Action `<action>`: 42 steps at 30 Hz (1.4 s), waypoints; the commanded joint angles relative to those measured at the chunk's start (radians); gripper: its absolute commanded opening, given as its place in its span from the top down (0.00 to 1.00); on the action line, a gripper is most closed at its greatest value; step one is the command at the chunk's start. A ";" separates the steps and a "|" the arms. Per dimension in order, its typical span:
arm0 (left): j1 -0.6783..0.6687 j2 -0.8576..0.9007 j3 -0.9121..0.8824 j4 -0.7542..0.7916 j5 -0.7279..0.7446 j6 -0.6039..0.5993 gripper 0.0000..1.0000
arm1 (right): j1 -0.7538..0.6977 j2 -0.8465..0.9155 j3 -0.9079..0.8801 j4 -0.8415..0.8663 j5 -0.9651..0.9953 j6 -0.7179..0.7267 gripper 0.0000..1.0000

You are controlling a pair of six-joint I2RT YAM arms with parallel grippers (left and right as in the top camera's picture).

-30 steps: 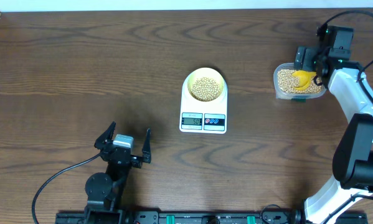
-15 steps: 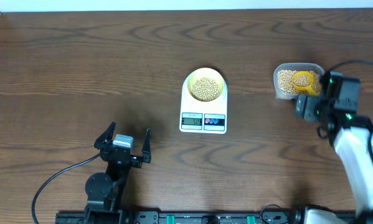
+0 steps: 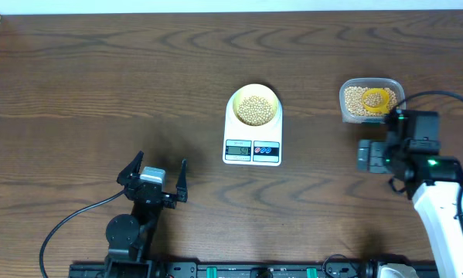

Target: Scoop item into bowl and weigh 50g on scale

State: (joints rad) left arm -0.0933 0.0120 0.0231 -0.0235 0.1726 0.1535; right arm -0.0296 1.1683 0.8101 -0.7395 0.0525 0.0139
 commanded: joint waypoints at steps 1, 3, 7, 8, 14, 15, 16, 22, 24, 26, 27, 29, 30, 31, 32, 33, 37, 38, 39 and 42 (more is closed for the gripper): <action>0.005 -0.007 -0.019 -0.032 -0.005 -0.006 0.02 | 0.079 -0.007 -0.008 0.024 -0.066 -0.008 0.01; 0.005 -0.007 -0.019 -0.032 -0.005 -0.006 0.02 | 0.115 -0.009 -0.019 0.091 -0.055 -0.055 0.01; 0.005 -0.007 -0.019 -0.032 -0.005 -0.006 0.02 | 0.129 -0.016 -0.086 0.423 -0.056 -0.134 0.01; 0.005 -0.007 -0.019 -0.032 -0.005 -0.006 0.02 | 0.129 -0.019 -0.111 0.522 -0.065 -0.134 0.01; 0.005 -0.007 -0.019 -0.032 -0.005 -0.006 0.02 | 0.129 -0.109 -0.313 0.838 -0.169 -0.135 0.01; 0.005 -0.007 -0.019 -0.032 -0.005 -0.006 0.02 | 0.129 -0.136 -0.352 0.862 -0.168 -0.134 0.01; 0.005 -0.007 -0.019 -0.032 -0.005 -0.006 0.02 | 0.130 -0.162 -0.384 0.887 -0.169 -0.134 0.01; 0.005 -0.007 -0.019 -0.032 -0.005 -0.006 0.02 | 0.129 -0.340 -0.558 1.028 -0.168 -0.130 0.01; 0.005 -0.007 -0.019 -0.032 -0.005 -0.006 0.02 | 0.129 -0.398 -0.612 1.051 -0.165 -0.106 0.01; 0.005 -0.007 -0.019 -0.032 -0.005 -0.006 0.02 | 0.129 -0.451 -0.662 1.083 -0.159 -0.086 0.01; 0.005 -0.007 -0.019 -0.032 -0.005 -0.006 0.02 | 0.129 -0.478 -0.688 1.105 -0.159 -0.085 0.01; 0.005 -0.007 -0.019 -0.032 -0.005 -0.006 0.02 | 0.129 -0.529 -0.738 1.153 -0.159 -0.085 0.01; 0.005 -0.007 -0.019 -0.032 -0.005 -0.006 0.02 | 0.129 -0.557 -0.765 1.176 -0.159 -0.085 0.01; 0.005 -0.007 -0.019 -0.032 -0.005 -0.006 0.02 | 0.129 -0.578 -0.786 1.189 -0.159 -0.085 0.01; 0.005 -0.007 -0.019 -0.032 -0.005 -0.006 0.02 | 0.129 -0.599 -0.805 1.201 -0.159 -0.086 0.01; 0.005 -0.007 -0.019 -0.032 -0.005 -0.006 0.02 | 0.129 -0.620 -0.805 1.172 -0.153 -0.085 0.01; 0.005 -0.007 -0.019 -0.032 -0.005 -0.006 0.02 | 0.129 -0.690 -0.805 1.102 -0.132 -0.086 0.01; 0.005 -0.007 -0.019 -0.032 -0.005 -0.006 0.02 | 0.129 -0.713 -0.805 1.069 -0.132 -0.086 0.01; 0.005 -0.007 -0.019 -0.032 -0.005 -0.006 0.02 | 0.129 -0.737 -0.805 1.032 -0.134 -0.086 0.01; 0.005 -0.007 -0.019 -0.032 -0.005 -0.006 0.02 | 0.129 -0.832 -0.805 0.900 -0.134 -0.086 0.01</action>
State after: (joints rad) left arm -0.0929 0.0120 0.0231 -0.0242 0.1696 0.1535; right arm 0.0952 0.4015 0.0067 0.2070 -0.0929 -0.0841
